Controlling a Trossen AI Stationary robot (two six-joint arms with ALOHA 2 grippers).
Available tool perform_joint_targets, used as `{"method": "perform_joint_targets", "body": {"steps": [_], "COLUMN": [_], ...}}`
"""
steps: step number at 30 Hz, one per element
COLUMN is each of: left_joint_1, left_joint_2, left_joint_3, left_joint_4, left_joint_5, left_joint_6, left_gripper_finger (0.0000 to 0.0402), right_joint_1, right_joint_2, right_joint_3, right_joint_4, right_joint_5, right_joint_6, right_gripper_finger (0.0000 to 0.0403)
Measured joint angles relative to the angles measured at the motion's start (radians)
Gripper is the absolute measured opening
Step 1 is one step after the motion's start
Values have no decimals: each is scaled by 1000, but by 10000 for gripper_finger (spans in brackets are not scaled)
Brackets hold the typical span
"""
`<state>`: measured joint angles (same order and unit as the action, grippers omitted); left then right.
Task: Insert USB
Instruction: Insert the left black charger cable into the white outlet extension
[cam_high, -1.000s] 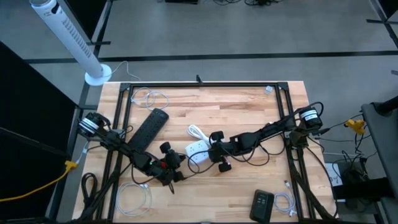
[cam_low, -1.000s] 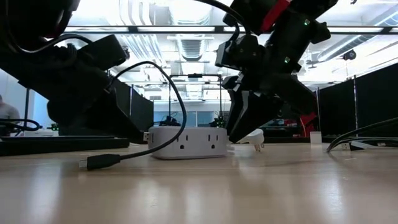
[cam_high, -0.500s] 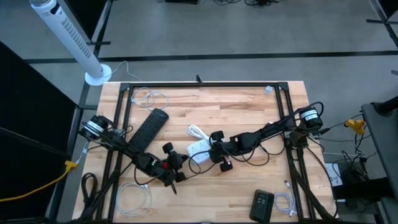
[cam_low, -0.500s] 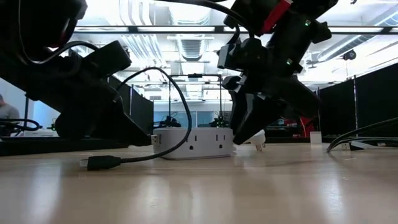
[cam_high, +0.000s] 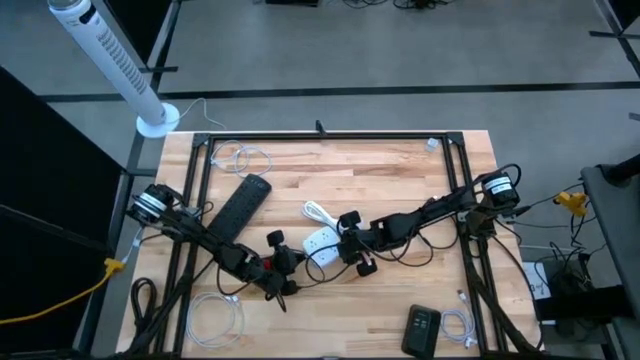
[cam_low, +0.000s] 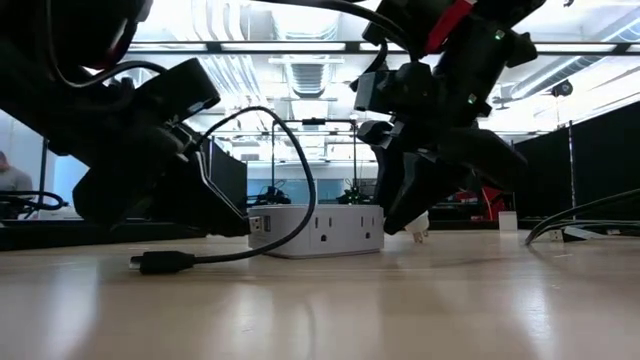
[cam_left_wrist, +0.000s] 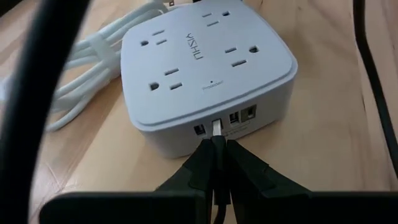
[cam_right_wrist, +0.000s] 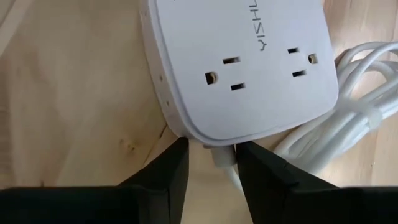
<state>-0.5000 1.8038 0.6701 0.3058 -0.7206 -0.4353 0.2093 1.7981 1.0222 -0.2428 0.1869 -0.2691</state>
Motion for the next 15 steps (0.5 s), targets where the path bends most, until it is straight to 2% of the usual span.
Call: {"method": "perform_joint_targets", "body": {"steps": [4,9,15], "left_joint_1": [19,20,27], "left_joint_2": [-11,-59,-133], "left_joint_3": [1,1,1], "left_joint_4": [0,-50,-96], "left_joint_5": [87,127,127], "left_joint_6": [4,20,21], "left_gripper_finger": [20,20,20], "right_joint_1": [1,3,2], "right_joint_2": [0,-1,-1], "right_joint_3": [0,1,2], "right_joint_4": [-6,9,9], "right_joint_5": [1,-13,-10], "right_joint_6": [11,12,23], "right_gripper_finger": [119,130,133]}}
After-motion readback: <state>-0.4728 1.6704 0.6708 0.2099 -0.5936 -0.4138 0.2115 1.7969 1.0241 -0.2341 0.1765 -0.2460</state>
